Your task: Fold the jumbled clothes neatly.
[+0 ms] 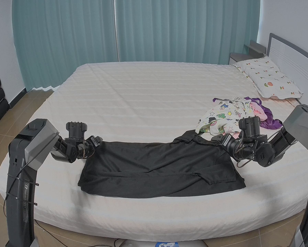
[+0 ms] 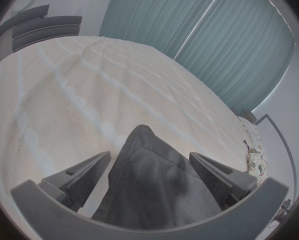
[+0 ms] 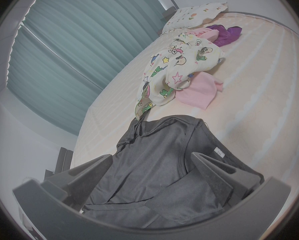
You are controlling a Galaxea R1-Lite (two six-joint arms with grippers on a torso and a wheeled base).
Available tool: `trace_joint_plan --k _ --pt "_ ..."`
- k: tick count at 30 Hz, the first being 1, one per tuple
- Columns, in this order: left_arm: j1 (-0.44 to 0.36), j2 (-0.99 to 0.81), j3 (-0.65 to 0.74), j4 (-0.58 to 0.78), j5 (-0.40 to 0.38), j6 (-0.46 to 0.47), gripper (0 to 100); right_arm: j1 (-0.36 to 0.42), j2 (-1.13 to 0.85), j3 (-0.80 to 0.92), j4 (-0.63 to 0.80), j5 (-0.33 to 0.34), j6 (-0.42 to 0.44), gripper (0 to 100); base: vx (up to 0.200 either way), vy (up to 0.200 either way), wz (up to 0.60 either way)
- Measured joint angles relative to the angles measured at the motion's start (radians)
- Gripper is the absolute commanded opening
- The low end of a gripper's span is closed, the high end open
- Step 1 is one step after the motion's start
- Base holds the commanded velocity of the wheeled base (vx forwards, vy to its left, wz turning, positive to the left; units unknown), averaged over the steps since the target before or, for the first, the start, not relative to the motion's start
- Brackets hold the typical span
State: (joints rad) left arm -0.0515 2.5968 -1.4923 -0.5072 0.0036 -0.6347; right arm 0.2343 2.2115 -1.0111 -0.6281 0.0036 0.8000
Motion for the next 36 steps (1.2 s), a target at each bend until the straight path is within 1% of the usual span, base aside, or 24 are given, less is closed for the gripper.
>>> trace_joint_plan --k 1,8,14,18,22,24,29,34,36 --pt "-0.001 0.0 0.0 0.0 0.0 0.0 0 0.0 0.005 -0.007 0.001 -0.001 -0.006 100 0.0 0.0 0.0" --pt "-0.004 -0.003 0.009 0.0 0.016 0.0 0 -0.007 0.058 -0.081 0.013 -0.004 -0.053 100 0.0 0.0 0.0" --pt "0.001 -0.022 0.032 -0.001 0.047 0.0 0 -0.026 0.127 -0.212 0.05 -0.018 -0.114 100 0.0 0.0 0.0" --pt "0.001 -0.049 0.062 -0.003 0.054 0.0 0 -0.039 0.184 -0.309 0.06 -0.044 -0.183 100 0.0 0.0 0.0" --pt "-0.002 -0.079 0.087 -0.003 0.057 0.001 0 -0.054 0.254 -0.39 0.059 -0.057 -0.286 100 0.0 0.0 0.0" --pt "-0.007 -0.09 0.094 -0.003 0.06 0.002 0 -0.059 0.285 -0.42 0.056 -0.06 -0.312 100 0.0 0.0 0.0" --pt "-0.014 -0.109 0.099 -0.003 0.078 0.003 0 -0.058 0.34 -0.459 0.034 -0.061 -0.322 100 0.0 0.0 0.0" --pt "-0.014 -0.115 0.098 -0.003 0.08 0.003 0 -0.056 0.372 -0.468 -0.021 -0.061 -0.327 100 0.0 0.0 0.0" --pt "-0.015 -0.116 0.098 -0.003 0.081 0.003 0 -0.055 0.382 -0.47 -0.023 -0.061 -0.335 100 0.0 0.0 0.0"
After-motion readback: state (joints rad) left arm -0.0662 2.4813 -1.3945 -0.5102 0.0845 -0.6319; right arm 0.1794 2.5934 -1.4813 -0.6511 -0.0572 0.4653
